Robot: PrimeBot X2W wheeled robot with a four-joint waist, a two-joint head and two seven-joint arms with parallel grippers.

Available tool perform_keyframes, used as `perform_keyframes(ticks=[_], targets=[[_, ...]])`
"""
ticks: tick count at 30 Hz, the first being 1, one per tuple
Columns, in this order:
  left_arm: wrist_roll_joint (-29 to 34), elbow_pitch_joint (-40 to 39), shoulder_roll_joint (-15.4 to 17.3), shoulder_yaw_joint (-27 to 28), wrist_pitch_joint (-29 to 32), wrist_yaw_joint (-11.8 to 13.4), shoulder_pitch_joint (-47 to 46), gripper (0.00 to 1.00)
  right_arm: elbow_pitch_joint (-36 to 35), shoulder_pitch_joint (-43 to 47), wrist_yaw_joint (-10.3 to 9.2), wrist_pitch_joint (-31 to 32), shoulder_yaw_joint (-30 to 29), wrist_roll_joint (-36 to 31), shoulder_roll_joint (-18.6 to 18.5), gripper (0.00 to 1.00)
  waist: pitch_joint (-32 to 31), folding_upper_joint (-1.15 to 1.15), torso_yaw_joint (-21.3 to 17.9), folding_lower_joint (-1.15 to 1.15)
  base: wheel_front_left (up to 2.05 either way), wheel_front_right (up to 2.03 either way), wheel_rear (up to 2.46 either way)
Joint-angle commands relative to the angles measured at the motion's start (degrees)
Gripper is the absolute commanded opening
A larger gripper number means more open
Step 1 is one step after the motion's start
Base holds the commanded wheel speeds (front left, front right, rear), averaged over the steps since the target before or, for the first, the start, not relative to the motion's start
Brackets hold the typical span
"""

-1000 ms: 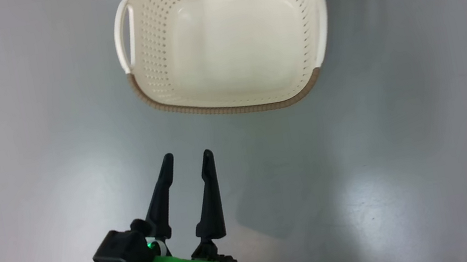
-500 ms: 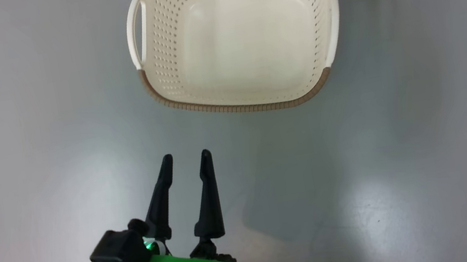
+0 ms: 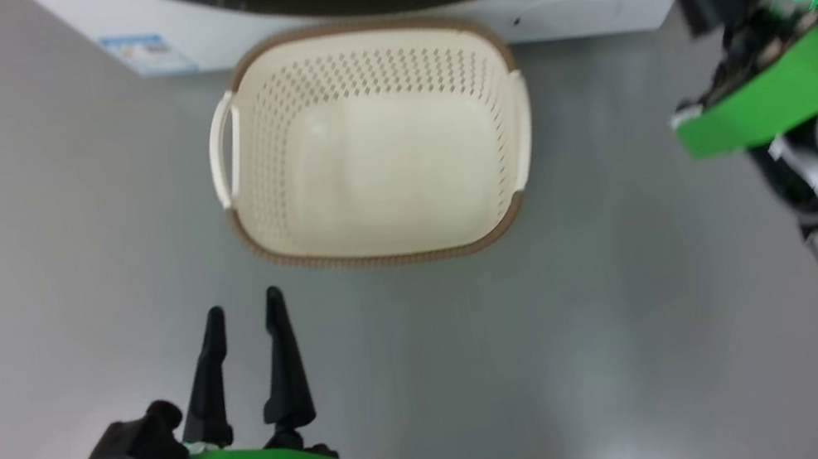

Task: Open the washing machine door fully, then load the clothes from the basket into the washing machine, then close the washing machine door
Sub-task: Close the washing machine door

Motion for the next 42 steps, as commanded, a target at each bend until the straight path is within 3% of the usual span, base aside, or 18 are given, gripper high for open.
perform_keyframes(ticks=[1, 2, 3, 5, 10, 17, 28, 42], targets=[[0.7, -0.6, 0.8, 2.4, -0.4, -0.6, 1.1, 1.00, -1.9, 2.5, -0.37, -0.1, 0.8, 0.2, 1.2, 0.49, -5.4, 0.00, -4.8, 0.00, 0.00, 0.00, 0.00], [0.9, -0.1, 0.8, 2.9, -0.4, -0.9, 1.3, 1.00, -2.3, 3.8, -0.37, -0.1, 0.9, -0.1, 1.5, 0.61, -6.4, 0.00, -5.6, 0.00, 0.00, 0.00, 0.00], [1.1, 0.4, 0.8, 3.4, -0.4, -1.2, 1.6, 1.00, -2.6, 5.2, -0.37, -0.1, 0.9, -0.3, 1.9, 0.82, -7.4, 0.00, -6.3, 0.00, 0.00, 0.00, 0.00], [1.5, 1.3, 0.8, 4.5, -0.4, -2.1, 2.1, 1.00, -3.3, 8.0, -0.37, -0.1, 0.4, -0.8, 2.6, 1.00, -9.4, 0.00, -7.8, 0.00, 0.00, 0.00, 0.00], [4.3, 4.4, 0.8, 6.5, -0.4, -4.1, 4.3, 1.00, -5.5, 17.0, -0.37, -0.1, -0.9, -2.2, 4.4, 1.00, -15.8, 0.00, -11.8, 0.00, 0.00, 0.00, 0.00], [9.4, 7.3, 0.8, 6.2, -0.4, -5.9, 6.8, 1.00, -7.3, 25.7, -0.37, -0.1, -3.0, -3.6, 5.1, 1.00, -21.2, 0.00, -14.5, 0.00, 0.00, 0.00, 0.00], [10.4, 9.0, 0.8, 7.1, -0.4, -7.3, 10.6, 1.00, -9.3, 39.4, -0.37, -0.1, -9.5, -6.9, 6.5, 1.00, -26.5, 0.00, -16.1, 0.00, 0.00, 0.00, 0.00], [11.3, 8.6, 0.8, 10.7, -0.4, -8.2, 13.9, 1.00, -10.3, 47.9, -0.37, -0.1, -15.5, -11.2, 8.6, 1.00, -29.7, 0.00, -17.3, 0.00, 0.00, 0.00, 0.00]])
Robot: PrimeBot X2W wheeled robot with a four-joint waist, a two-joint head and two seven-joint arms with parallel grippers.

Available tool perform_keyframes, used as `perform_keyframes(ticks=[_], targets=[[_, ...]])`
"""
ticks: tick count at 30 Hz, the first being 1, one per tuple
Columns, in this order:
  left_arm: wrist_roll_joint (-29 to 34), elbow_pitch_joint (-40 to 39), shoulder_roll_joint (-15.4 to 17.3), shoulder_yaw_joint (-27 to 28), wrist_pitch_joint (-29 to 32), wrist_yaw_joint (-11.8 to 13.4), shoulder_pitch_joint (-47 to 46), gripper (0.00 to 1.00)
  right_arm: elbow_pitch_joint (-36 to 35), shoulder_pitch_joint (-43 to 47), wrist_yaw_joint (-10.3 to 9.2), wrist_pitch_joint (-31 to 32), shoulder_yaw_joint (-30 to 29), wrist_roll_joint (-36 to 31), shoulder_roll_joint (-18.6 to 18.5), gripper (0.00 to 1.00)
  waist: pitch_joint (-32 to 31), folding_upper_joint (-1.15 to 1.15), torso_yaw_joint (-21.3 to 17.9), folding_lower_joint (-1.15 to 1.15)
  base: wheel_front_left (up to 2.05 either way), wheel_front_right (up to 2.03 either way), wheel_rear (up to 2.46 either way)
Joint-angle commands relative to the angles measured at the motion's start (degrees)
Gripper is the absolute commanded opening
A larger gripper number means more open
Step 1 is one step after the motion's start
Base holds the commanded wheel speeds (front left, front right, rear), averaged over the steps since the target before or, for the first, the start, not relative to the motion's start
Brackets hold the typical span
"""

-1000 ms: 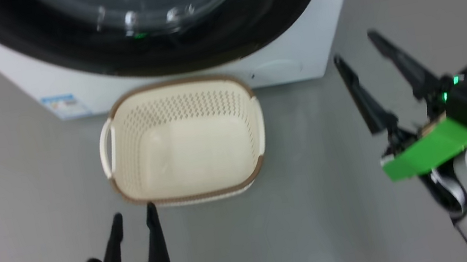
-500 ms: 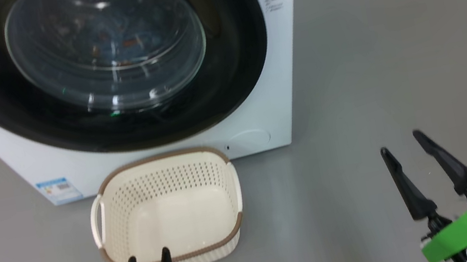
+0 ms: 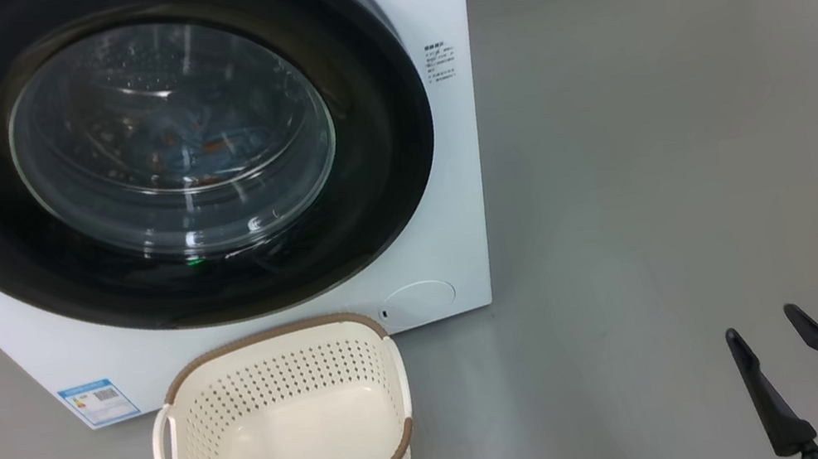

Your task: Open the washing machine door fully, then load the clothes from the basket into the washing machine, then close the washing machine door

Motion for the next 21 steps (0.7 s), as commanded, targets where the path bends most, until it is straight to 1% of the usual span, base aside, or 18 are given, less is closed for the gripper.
perform_keyframes(ticks=[1, 6, 9, 15, 21], targets=[[0.7, -1.6, 0.5, 2.5, -0.4, -0.1, -0.8, 1.00, -1.2, -0.3, -0.34, -0.3, 0.5, -0.6, -0.4, 1.00, -0.5, 0.00, -0.2, 0.00, 0.00, 0.00, 0.00], [1.0, -2.1, 0.5, 5.7, -0.4, 0.9, 0.2, 1.00, -0.6, 0.7, -0.34, -0.3, -0.2, -1.5, 0.3, 1.00, -1.1, 0.00, 0.0, 0.00, 0.00, 0.00, 0.00], [1.5, -2.1, 0.5, 7.4, -0.4, 0.9, 0.5, 1.00, -0.2, 0.7, -0.34, -0.3, 0.1, -1.6, 0.7, 1.00, -1.2, 0.00, 0.3, 0.00, 0.00, 0.00, 0.00], [2.5, -2.2, 0.5, 8.9, -0.4, 0.2, 0.6, 1.00, -0.2, 0.4, -0.34, -0.3, 0.8, -1.5, 1.0, 1.00, -1.2, 0.00, 1.0, 0.00, 0.00, 0.00, 0.00], [2.8, -2.7, 0.5, 9.8, -0.4, 0.9, 0.6, 1.00, 0.1, 0.5, -0.34, -0.3, 1.2, -1.4, 1.1, 1.00, -0.9, 0.00, 1.9, 0.00, 0.00, 0.00, 0.00]])
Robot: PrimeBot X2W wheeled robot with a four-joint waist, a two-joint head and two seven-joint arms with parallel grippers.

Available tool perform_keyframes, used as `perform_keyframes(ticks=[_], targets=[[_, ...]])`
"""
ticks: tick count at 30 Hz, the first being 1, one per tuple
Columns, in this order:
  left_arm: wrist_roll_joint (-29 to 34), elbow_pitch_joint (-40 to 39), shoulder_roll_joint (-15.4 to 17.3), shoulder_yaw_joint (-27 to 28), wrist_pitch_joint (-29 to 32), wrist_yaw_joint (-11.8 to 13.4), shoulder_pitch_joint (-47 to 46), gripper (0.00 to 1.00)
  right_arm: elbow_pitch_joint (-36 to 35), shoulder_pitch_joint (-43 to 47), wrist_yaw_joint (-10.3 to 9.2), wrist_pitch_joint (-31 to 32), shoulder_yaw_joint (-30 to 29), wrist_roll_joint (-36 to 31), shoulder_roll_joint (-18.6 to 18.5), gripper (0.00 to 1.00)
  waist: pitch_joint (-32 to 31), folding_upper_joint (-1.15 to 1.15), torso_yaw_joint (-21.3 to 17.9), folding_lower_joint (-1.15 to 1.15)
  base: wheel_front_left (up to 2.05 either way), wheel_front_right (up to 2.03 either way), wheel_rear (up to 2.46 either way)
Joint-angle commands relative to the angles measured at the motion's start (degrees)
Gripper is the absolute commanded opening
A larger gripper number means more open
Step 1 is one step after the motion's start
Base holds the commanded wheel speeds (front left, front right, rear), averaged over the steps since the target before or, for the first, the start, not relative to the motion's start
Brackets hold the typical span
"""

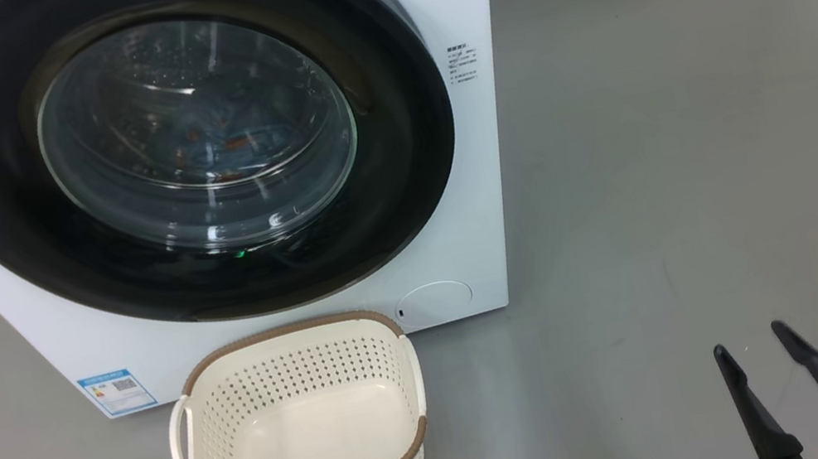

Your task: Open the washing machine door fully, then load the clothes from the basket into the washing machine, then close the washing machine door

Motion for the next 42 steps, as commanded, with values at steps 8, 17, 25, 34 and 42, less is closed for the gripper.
perform_keyframes(ticks=[8, 17, 25, 34, 42], targets=[[-2.7, 2.4, -0.5, 0.2, 1.0, -0.2, 0.0, 0.00, 2.7, -0.1, 0.01, 0.7, 0.2, 3.2, 0.6, 0.00, 0.1, 0.00, 0.2, 0.07, 0.00, 0.00, 0.00], [-7.9, 2.4, -0.5, 0.8, 2.4, -0.5, -0.8, 0.00, 3.3, -1.0, -0.02, 2.1, -0.1, 9.5, 0.7, 0.00, 0.3, 0.00, 0.3, 0.01, 0.00, 0.00, 0.00], [-11.9, 2.4, -0.4, 1.2, 3.6, -0.8, -1.5, 0.00, 3.7, -1.8, -0.04, 3.1, -0.2, 14.3, 0.8, 0.00, 0.5, 0.00, 0.4, 0.00, 0.00, 0.00, 0.00], [-17.1, 2.5, -0.3, 1.9, 5.1, -1.1, -2.5, 0.00, 4.3, -2.7, -0.06, 4.6, -0.5, 20.5, 1.0, 0.00, 0.7, 0.00, 0.5, 0.00, 0.00, 0.00, 0.00], [-21.8, 2.6, -0.2, 2.4, 6.4, -1.4, -3.3, 0.00, 4.7, -3.5, -0.09, 5.8, -0.8, 26.0, 1.2, 0.00, 0.8, 0.00, 0.6, 0.00, 0.00, 0.00, 0.00]])
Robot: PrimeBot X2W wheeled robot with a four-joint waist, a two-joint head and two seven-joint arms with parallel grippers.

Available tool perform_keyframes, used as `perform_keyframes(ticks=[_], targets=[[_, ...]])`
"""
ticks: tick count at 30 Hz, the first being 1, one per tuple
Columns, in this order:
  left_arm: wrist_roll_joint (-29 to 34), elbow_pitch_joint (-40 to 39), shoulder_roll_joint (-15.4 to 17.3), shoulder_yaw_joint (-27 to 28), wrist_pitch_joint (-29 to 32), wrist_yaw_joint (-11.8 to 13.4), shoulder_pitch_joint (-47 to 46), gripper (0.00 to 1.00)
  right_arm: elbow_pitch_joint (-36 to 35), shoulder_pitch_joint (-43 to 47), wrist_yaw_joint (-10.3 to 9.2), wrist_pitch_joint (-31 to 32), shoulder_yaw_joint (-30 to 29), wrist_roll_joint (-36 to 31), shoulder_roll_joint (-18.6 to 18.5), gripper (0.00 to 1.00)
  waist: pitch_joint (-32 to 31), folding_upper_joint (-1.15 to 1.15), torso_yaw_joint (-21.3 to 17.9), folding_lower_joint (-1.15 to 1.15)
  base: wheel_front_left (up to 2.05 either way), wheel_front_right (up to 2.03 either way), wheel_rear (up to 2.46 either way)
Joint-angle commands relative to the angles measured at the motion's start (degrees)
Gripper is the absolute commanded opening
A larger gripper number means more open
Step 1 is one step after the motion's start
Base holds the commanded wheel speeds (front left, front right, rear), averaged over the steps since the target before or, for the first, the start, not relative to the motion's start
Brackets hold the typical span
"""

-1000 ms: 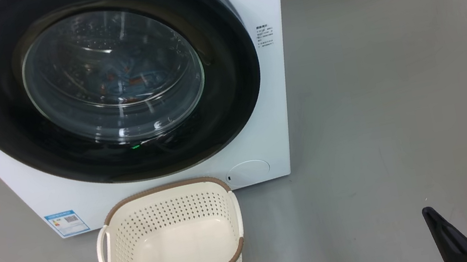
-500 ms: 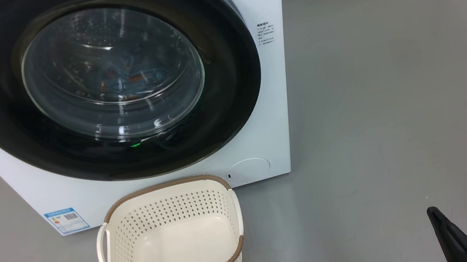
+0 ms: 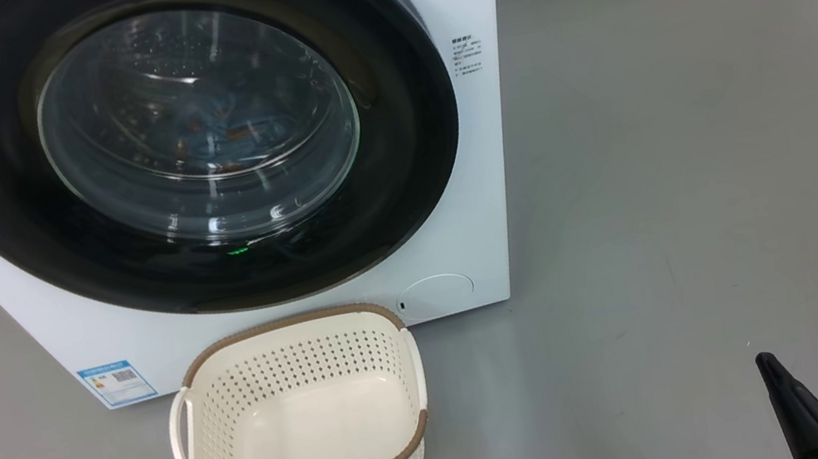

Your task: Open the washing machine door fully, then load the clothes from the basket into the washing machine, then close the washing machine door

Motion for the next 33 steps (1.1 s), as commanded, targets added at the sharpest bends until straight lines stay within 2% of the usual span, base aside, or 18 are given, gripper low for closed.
perform_keyframes(ticks=[1, 33], targets=[[-1.8, -1.1, 0.8, 1.1, 0.5, -0.4, -2.7, 0.00, -1.1, -2.9, -0.14, 0.4, 0.0, 2.2, -0.3, 0.00, 0.0, 0.00, 0.0, 0.00, 0.00, 0.00, 0.00], [-19.7, -0.8, 1.1, 3.3, 5.7, -1.6, -6.0, 0.00, 0.7, -6.0, -0.23, 5.5, -1.3, 23.3, 0.5, 0.00, 0.7, 0.00, 0.4, 0.00, 0.00, 0.00, 0.00]])
